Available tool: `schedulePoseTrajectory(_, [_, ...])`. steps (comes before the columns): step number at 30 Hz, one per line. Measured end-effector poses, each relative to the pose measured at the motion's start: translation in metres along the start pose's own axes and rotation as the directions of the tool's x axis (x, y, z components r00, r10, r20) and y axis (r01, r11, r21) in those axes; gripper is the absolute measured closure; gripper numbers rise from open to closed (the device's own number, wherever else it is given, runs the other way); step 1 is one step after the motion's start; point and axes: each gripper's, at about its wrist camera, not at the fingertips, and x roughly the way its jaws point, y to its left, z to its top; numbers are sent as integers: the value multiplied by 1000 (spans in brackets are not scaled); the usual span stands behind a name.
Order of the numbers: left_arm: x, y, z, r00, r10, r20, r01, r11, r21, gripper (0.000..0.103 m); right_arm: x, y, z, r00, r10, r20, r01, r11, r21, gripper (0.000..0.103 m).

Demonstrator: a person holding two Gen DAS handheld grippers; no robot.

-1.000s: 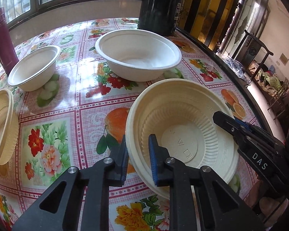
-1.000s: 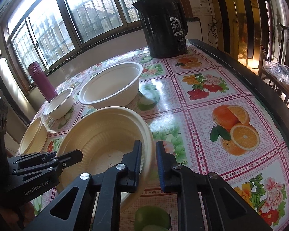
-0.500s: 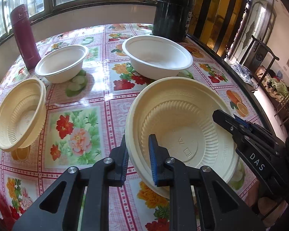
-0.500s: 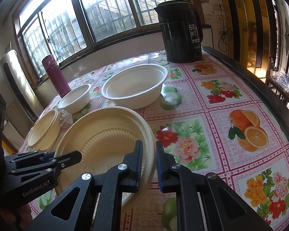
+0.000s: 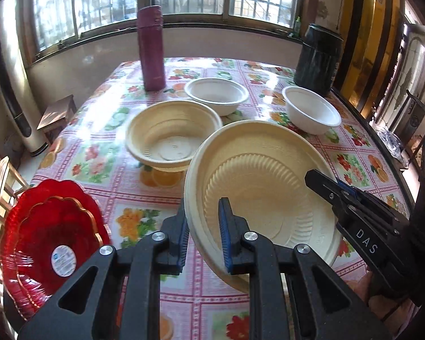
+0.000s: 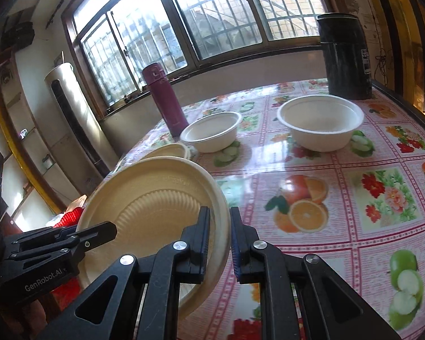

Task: Organize plates and bowls
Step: 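Carry the beige bowl with both grippers toward the red plate stack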

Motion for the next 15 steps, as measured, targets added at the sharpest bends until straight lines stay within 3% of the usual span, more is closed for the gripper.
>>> schedulePoseTrajectory(9, [-55, 109, -18, 989, 114, 93, -96, 979, -179, 86, 27, 131, 1, 988, 154, -34, -157, 975, -160, 86])
schedulePoseTrajectory(15, [-58, 160, -36, 979, 189, 80, -161, 949, -269, 86, 49, 200, -15, 977, 197, -76, -210, 941, -265, 86])
